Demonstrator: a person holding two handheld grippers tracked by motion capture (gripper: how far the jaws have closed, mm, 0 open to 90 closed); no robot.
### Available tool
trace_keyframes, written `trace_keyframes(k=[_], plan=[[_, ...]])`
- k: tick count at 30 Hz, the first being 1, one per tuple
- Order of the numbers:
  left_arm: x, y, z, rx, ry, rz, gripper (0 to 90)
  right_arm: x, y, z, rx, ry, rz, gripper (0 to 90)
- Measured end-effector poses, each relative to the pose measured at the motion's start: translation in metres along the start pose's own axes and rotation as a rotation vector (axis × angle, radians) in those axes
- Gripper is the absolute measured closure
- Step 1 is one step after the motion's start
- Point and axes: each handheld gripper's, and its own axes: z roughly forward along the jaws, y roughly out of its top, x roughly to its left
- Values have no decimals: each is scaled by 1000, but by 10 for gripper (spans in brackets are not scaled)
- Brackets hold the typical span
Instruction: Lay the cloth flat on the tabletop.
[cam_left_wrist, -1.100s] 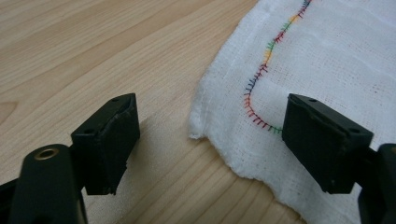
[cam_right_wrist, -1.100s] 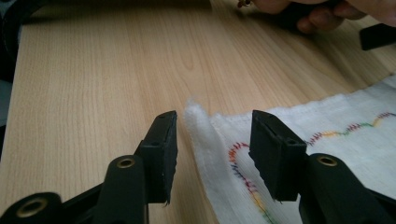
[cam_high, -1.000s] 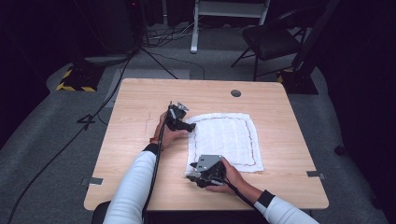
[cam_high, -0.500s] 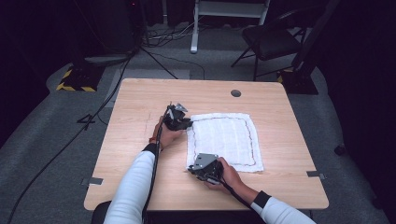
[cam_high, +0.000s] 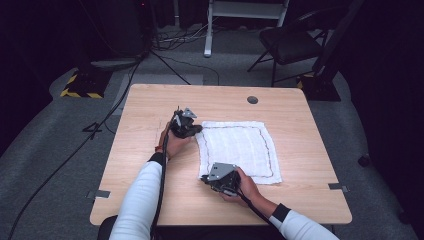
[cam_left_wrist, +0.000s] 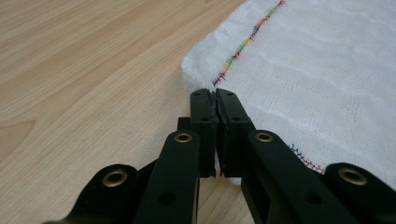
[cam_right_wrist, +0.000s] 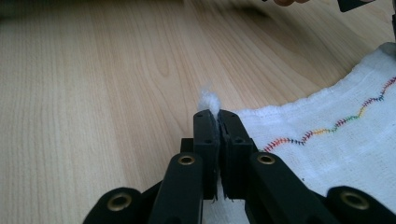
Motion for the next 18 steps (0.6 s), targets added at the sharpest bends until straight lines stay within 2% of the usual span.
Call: trace_keyframes(k=[6, 11, 18], plan=[[5, -4, -12, -4, 18, -8, 868, 2, 14, 0, -33, 17, -11, 871], [10, -10, -23, -20, 29, -26, 868, 3, 16, 2, -32, 28, -17, 871], [9, -15, -29, -15, 39, -13, 874, 2, 20, -2, -49, 44, -22, 872]])
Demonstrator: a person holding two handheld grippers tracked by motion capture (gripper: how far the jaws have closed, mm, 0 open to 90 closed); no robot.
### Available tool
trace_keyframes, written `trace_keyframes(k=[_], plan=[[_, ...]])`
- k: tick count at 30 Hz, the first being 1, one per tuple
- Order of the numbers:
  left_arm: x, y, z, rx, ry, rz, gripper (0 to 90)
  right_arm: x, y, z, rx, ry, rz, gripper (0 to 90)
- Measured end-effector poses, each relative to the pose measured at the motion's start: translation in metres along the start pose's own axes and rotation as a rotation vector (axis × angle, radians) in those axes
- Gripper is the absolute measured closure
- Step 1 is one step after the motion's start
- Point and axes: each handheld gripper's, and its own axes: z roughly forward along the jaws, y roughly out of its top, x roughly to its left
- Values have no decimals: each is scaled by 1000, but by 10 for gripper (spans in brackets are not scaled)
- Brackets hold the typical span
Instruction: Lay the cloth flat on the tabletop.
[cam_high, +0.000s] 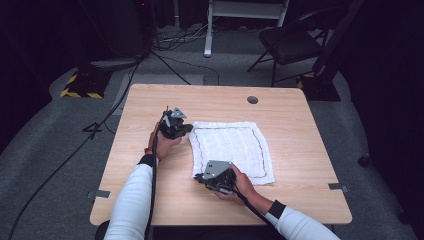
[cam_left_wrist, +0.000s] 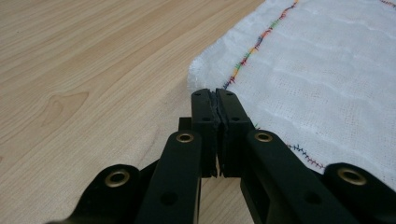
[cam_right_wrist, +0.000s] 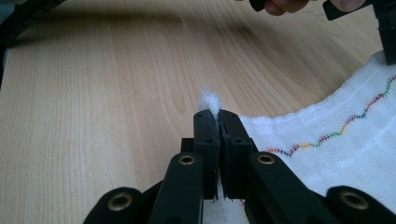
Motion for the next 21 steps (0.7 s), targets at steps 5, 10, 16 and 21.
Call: trace_keyframes(k=[5, 10, 16, 21], plan=[[3, -2, -8, -20, 11, -14, 875, 1, 4, -3, -16, 8, -5, 873], [6, -5, -14, -23, 28, -18, 875, 3, 7, -2, -19, 12, -16, 873], [8, -7, -21, -25, 42, -16, 875, 5, 12, 3, -26, 21, -26, 874], [9, -9, -25, -31, 42, -22, 875, 7, 13, 4, -25, 29, -33, 873]])
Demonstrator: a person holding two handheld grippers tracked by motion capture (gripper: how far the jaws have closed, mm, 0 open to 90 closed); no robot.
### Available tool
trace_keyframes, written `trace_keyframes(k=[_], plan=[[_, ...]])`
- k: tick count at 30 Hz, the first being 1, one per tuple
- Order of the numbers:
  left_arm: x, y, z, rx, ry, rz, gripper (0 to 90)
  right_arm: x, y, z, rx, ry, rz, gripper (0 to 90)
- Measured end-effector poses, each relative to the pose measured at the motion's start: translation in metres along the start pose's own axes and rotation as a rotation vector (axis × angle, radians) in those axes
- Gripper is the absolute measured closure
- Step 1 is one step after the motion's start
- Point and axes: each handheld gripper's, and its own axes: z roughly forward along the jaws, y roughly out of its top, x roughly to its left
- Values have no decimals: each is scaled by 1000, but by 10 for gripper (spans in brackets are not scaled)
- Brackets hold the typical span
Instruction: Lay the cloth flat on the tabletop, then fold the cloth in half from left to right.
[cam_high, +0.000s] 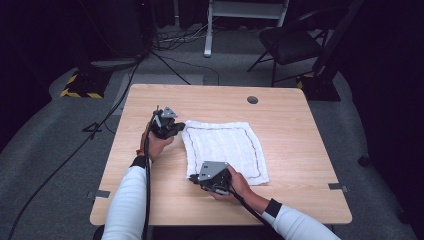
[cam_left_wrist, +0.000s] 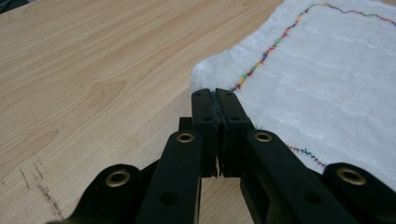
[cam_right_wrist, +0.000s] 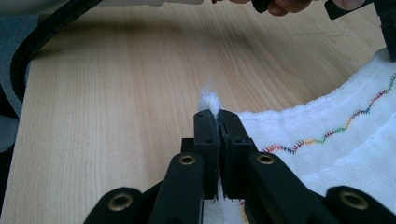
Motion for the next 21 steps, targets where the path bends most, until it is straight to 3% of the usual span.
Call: trace_keyframes(k=[2, 7, 21], plan=[[0, -1, -1, 1, 14, 17, 875, 0, 2, -1, -9, -1, -5, 873], [3, 1, -5, -25, 13, 0, 875, 1, 4, -3, -18, -7, -13, 873], [0, 12, -13, -71, 12, 17, 875, 0, 11, -12, -48, -32, -11, 874]])
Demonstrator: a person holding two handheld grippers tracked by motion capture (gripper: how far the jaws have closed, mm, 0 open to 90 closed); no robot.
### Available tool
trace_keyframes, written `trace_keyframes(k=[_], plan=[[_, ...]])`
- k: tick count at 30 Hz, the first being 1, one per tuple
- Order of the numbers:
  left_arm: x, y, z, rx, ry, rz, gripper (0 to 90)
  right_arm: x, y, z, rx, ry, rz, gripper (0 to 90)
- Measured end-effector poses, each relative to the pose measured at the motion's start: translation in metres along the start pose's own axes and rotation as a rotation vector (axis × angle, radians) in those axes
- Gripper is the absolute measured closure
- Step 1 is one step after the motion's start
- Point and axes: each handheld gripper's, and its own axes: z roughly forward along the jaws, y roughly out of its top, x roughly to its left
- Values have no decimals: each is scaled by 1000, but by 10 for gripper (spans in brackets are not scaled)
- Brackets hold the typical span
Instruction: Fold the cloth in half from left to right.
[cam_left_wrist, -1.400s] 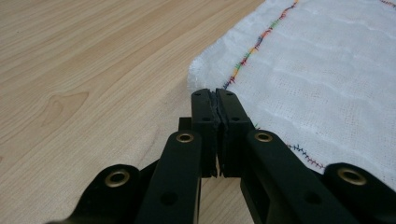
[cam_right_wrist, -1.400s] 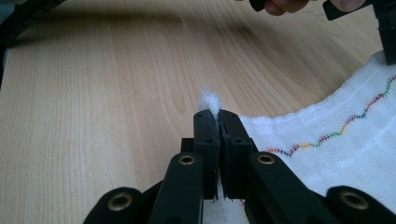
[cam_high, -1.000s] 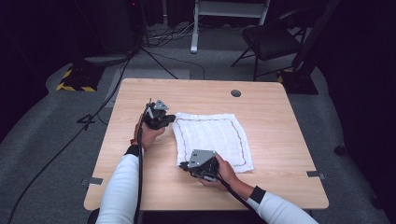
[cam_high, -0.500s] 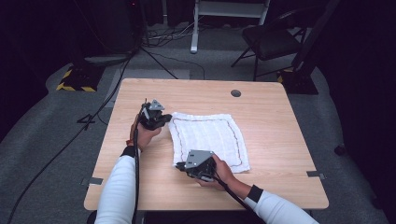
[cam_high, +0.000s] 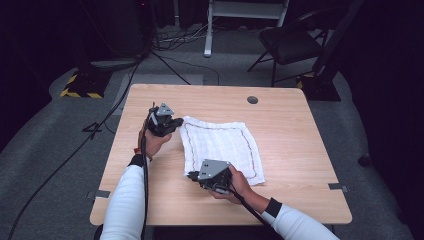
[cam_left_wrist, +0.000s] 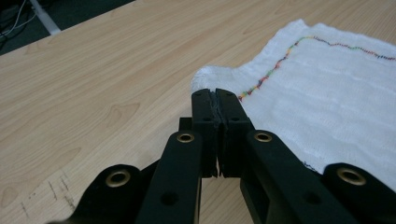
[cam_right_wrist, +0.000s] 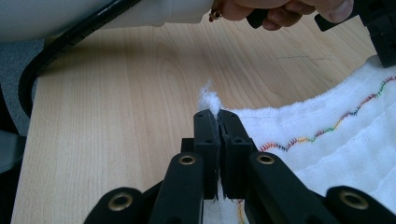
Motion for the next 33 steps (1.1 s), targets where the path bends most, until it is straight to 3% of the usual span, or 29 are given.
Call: trace_keyframes(k=[4, 10, 33], plan=[[-6, 11, 4, -20, -2, 26, 876, -4, -3, -9, -8, -15, 21, 873], [-18, 25, 18, -5, -7, 74, 876, -9, -8, -28, -32, -44, 65, 874], [-61, 70, 78, 40, -48, 153, 876, -32, -48, -90, -19, -175, 157, 873]])
